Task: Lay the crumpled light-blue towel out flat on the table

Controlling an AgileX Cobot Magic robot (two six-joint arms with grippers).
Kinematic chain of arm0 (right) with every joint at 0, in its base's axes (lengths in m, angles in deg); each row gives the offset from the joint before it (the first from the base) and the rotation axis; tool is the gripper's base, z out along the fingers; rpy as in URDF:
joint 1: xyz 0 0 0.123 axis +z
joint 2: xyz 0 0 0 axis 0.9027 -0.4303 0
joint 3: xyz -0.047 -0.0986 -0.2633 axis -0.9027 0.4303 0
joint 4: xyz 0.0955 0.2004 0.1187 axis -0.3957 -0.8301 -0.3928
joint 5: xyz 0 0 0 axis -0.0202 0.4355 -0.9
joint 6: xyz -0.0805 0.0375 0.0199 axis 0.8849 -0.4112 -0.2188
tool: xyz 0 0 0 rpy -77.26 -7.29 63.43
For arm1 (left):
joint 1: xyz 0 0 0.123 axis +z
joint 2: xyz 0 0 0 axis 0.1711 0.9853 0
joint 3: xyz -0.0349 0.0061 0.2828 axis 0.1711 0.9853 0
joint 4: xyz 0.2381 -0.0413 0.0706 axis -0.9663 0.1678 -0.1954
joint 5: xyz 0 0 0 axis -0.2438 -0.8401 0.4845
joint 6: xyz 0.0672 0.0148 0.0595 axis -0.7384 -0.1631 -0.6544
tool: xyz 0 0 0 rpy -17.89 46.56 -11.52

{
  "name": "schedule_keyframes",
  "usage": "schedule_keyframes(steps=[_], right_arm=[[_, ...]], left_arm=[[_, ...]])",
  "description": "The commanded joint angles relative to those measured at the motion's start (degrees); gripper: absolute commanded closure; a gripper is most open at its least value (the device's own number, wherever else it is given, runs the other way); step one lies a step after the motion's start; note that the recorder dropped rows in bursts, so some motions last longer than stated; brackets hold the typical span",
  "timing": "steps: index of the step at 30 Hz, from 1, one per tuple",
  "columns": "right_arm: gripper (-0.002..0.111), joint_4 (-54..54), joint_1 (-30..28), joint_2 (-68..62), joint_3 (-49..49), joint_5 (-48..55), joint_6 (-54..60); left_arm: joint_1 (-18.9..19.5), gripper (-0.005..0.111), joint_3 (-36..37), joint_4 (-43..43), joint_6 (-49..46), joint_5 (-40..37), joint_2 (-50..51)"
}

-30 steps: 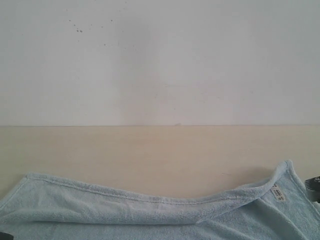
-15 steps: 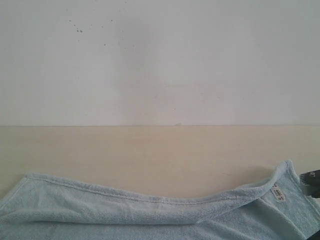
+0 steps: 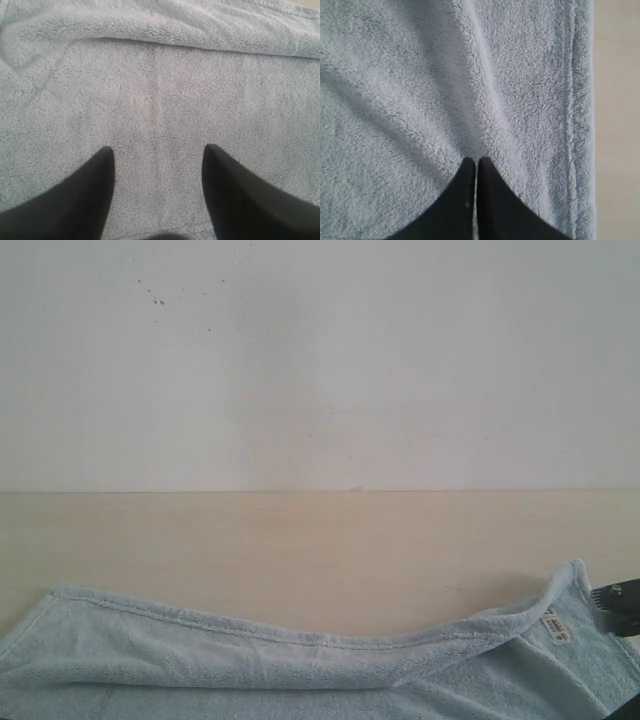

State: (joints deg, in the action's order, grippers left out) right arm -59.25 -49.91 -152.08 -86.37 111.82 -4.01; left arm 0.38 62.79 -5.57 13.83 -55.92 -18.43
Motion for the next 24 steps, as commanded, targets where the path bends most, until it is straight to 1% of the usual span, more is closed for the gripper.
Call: schedule_keyframes(steps=[1,3,10,15,19,24], right_arm=[[0.107,-0.7,-0.3,-1.3,-0.3,0.5,2.2],[0.107,-0.7,-0.3,-2.1,0.3,-0.3,4.3],[0.107,-0.7,-0.3,-5.6,0.6,-1.4,4.5],[0.107,-3.9,0.1,-7.8,0.6,-1.9,6.5],[0.107,-7.1,2.9,-8.9,0.6,-2.9,11.6],[0.107,-7.2,8.1,-10.6,0.6,-4.1,12.8]], left_arm=[[-0.4,0.055,0.2,0.6,-0.2,0.0,0.0],[-0.4,0.055,0.2,0.6,-0.2,0.1,0.0],[-0.4,0.055,0.2,1.0,-0.2,-0.1,0.0],[-0.4,0.055,0.2,1.0,-0.2,-0.1,0.0],[-0.4,0.055,0.2,1.0,-0.2,-0.1,0.0],[-0.4,0.055,0.2,1.2,-0.2,-0.5,0.0]])
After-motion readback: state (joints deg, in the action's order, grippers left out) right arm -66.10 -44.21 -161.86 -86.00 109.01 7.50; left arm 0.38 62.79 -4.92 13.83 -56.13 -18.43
